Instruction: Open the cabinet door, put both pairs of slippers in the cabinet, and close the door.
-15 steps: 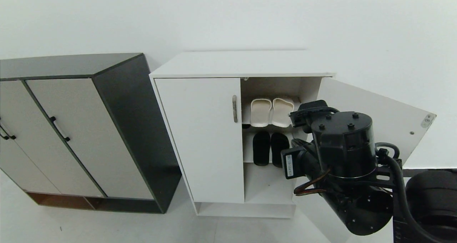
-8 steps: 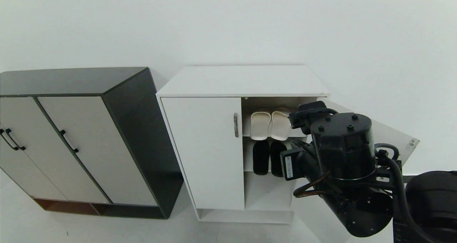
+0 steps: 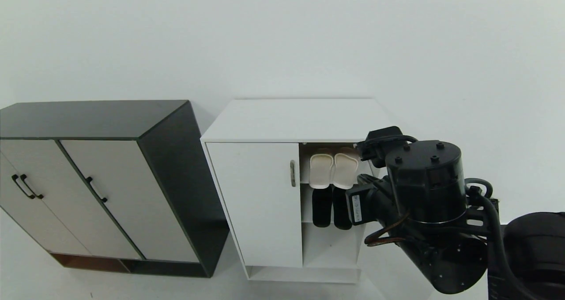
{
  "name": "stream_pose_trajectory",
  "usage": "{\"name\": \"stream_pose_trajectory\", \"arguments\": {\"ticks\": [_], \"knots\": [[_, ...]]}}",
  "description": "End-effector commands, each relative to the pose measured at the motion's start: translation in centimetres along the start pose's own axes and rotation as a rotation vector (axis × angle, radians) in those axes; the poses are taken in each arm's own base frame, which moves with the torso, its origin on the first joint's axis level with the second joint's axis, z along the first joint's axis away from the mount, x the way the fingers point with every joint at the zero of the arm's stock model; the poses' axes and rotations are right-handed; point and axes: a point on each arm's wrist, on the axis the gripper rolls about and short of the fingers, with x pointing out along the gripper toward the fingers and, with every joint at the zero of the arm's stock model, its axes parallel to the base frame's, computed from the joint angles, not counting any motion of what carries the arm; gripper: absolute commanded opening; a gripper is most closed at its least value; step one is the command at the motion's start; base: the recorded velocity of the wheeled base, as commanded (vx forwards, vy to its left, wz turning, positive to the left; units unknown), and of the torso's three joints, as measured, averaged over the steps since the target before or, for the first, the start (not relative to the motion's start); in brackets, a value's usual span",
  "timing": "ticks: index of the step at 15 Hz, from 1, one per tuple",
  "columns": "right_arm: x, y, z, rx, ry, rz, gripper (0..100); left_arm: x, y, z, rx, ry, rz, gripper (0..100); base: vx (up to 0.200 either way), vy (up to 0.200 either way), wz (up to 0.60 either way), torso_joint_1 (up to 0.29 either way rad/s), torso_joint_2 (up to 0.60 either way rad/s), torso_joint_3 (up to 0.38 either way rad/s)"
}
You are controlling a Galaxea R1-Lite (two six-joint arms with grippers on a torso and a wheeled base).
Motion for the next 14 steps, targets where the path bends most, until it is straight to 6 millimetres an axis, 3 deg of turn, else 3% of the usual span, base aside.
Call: {"name": "stream_pose_trajectory", "arguments": {"ticks": [1,14], "knots": [[0.1,-0.19,-0.19,-0.003,0.007,0.003,0,0.01,0.0,0.0,0.0,0.001,0.0,0,0.0,0.0,0.0,0.09,-0.2,-0.105],[0.18,-0.36,-0.37,-0.008,0.015,0.011,0,0.01,0.0,0.0,0.0,0.001,0.0,0,0.0,0.0,0.0,0.005,-0.01,-0.008]]}}
